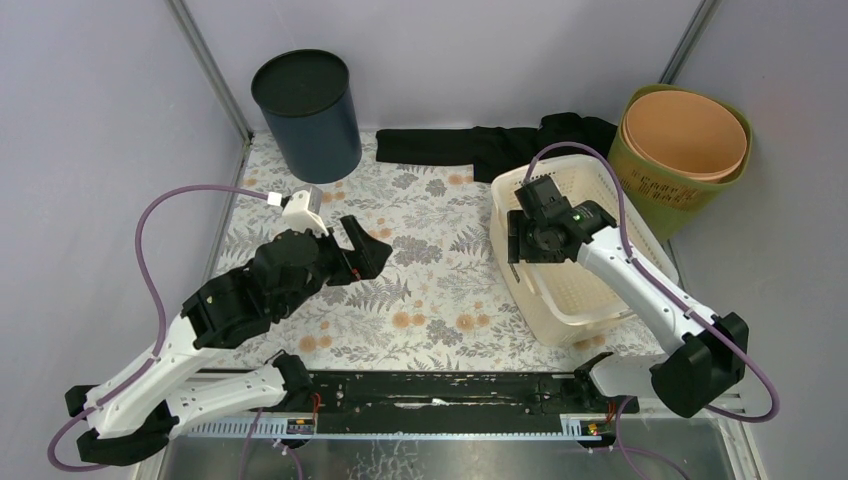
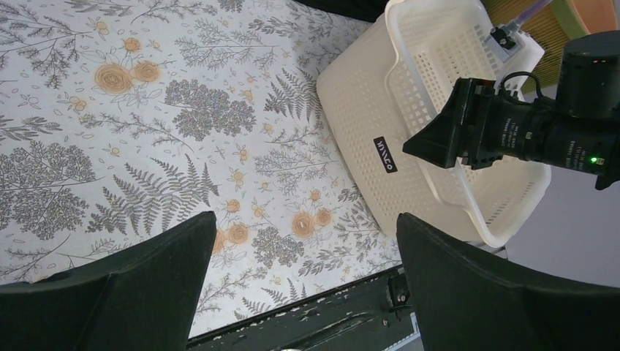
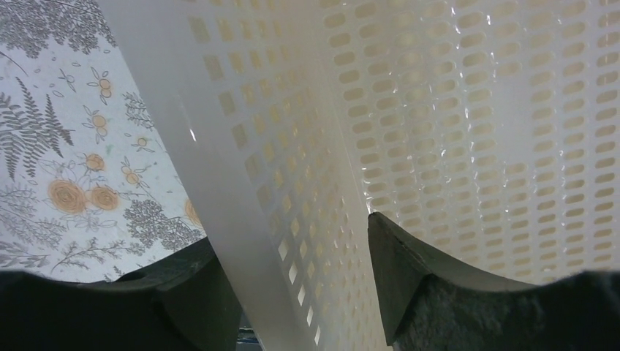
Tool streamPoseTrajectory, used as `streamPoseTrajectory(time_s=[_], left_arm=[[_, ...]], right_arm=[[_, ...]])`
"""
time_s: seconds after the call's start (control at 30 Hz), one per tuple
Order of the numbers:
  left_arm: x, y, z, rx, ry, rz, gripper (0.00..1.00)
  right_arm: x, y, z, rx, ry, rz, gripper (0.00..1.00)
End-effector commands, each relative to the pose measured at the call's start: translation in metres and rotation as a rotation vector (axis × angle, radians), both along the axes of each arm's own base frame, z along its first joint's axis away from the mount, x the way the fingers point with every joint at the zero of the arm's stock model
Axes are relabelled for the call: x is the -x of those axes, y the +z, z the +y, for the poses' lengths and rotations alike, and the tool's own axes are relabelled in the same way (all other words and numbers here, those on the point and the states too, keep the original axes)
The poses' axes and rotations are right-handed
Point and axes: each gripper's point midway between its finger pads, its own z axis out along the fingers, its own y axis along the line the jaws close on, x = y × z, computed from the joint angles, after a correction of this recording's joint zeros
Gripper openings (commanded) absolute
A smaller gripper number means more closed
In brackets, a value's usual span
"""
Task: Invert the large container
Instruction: Move the container to the center of the board.
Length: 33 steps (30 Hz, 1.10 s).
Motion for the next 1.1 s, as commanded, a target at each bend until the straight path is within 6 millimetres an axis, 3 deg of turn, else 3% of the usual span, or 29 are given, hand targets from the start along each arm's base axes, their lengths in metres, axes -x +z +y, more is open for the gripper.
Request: streamPoseTrajectory(time_s=[0.0, 0.17, 0.3, 0.4, 0.53, 0.87, 1.07], left_arm=[[-0.004, 0.010, -0.004, 0.036, -0.006, -0.041, 1.00], [-0.004, 0.009, -0.004, 0.036, -0.003, -0.039, 1.00], [-0.003, 0.007, -0.003, 0.037, -0.002, -0.036, 1.00], [-0.003, 0.003, -0.003, 0.035, 0.000, -0.030, 1.00], [-0.003, 0.002, -0.003, 0.035, 0.000, -0.028, 1.00], [-0.001, 0.000, -0.002, 0.038, -0.001, -0.025, 1.00], [-0.001, -0.002, -0.002, 0.038, 0.001, -0.022, 1.00]], right_arm=[[-0.014, 0.023, -0.028, 0.107, -0.057, -0.073, 0.64], [-0.020, 0.030, -0.027, 0.128, -0.035, -0.097, 0.65], [-0.022, 0.035, -0.025, 0.164, -0.013, -0.117, 0.75], [-0.023, 0.039, -0.023, 0.190, 0.000, -0.137, 0.76], [-0.024, 0.047, -0.021, 0.190, 0.016, -0.168, 0.68], [-0.024, 0.041, -0.021, 0.234, 0.047, -0.152, 0.33], [-0.024, 0.053, -0.021, 0.260, 0.053, -0.182, 0.20]])
